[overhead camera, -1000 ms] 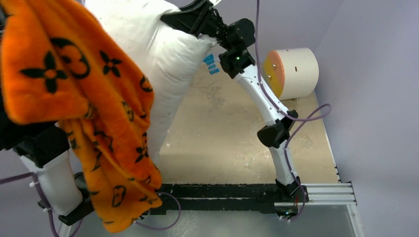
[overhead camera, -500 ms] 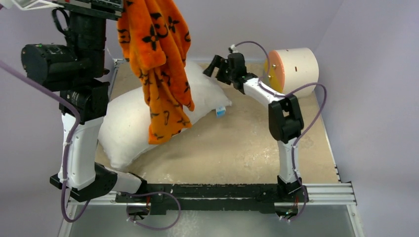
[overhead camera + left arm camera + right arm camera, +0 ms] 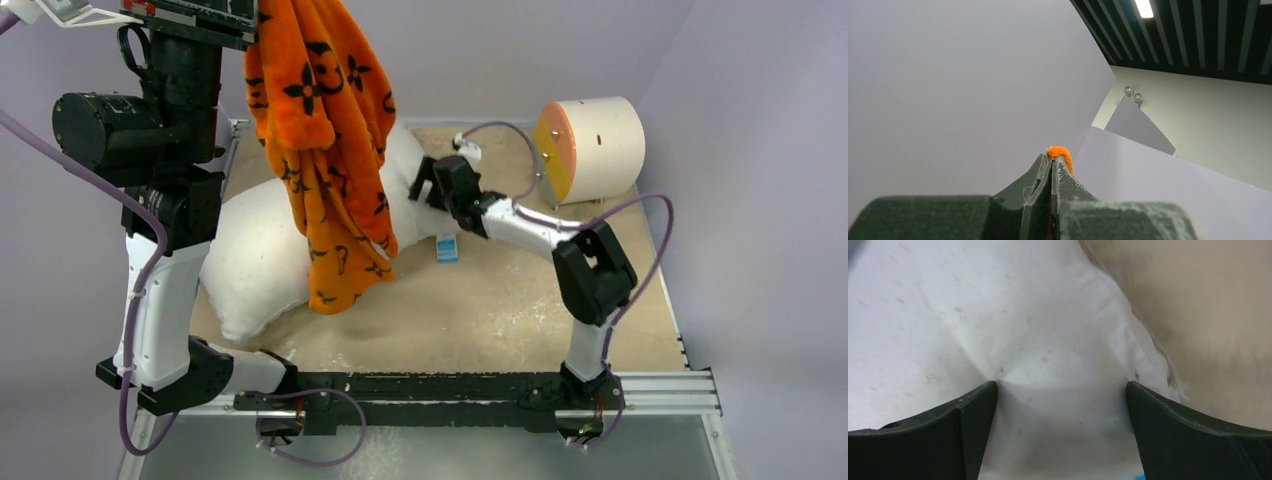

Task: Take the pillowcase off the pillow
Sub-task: Place the pillow at the center of the board, then adjust the pillow at the center of the board.

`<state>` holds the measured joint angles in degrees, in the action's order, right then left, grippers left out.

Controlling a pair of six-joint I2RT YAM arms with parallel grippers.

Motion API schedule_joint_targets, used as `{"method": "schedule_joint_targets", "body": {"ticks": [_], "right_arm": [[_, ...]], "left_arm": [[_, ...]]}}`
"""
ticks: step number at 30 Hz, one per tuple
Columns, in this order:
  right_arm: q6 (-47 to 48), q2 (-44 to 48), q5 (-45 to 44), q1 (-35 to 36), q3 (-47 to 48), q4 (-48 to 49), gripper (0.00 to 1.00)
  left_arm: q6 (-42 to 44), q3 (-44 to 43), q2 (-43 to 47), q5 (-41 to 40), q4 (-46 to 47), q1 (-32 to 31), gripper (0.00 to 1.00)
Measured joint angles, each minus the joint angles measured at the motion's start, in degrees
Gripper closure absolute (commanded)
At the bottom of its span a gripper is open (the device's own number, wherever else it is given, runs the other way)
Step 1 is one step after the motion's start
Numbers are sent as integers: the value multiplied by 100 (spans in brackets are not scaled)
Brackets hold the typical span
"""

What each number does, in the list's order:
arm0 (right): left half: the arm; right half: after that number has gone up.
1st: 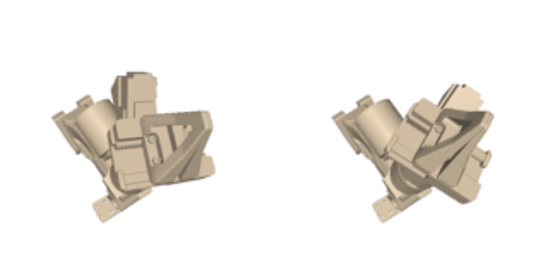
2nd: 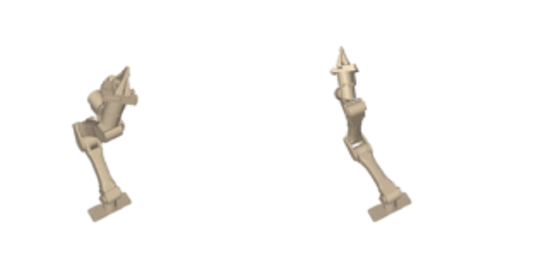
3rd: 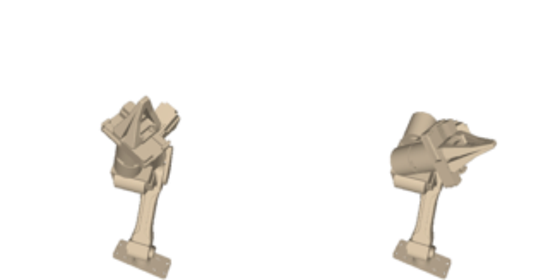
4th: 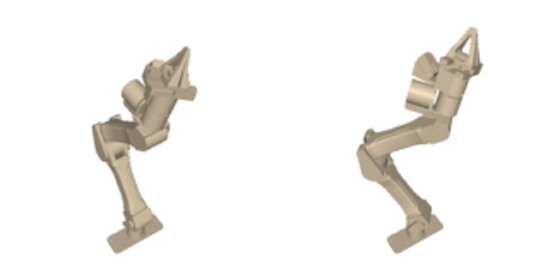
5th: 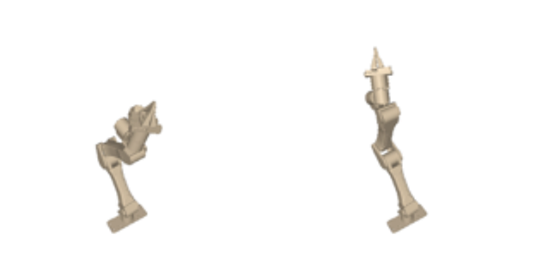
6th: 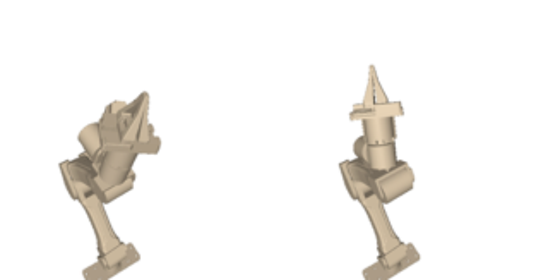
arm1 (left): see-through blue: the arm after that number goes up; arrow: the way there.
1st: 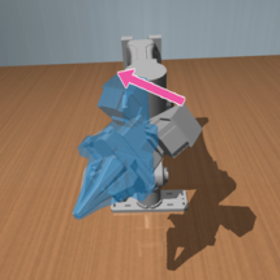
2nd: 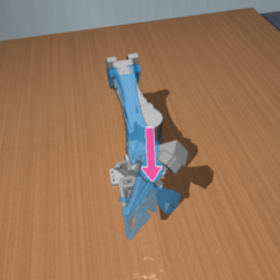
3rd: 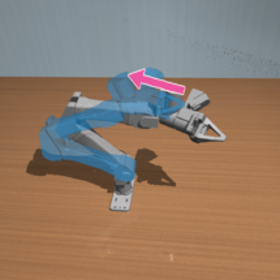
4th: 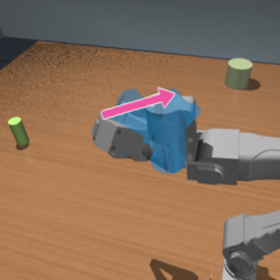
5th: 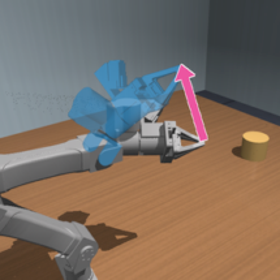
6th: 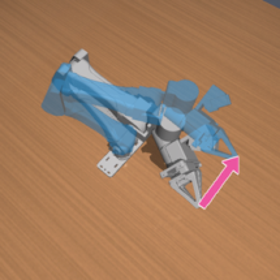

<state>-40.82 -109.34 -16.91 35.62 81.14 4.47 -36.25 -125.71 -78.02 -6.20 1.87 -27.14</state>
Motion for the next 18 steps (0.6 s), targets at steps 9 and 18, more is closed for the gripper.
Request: {"method": "schedule_joint_targets", "body": {"ticks": [9, 18], "right_arm": [[-1576, 2837, -1080, 402, -3091, 85, 1], [-2951, 3121, -1464, 1296, -3303, -708, 1]], "left_arm": [[308, 608, 219, -2, 68, 0, 100], [772, 776, 179, -136, 59, 0, 100]]}}
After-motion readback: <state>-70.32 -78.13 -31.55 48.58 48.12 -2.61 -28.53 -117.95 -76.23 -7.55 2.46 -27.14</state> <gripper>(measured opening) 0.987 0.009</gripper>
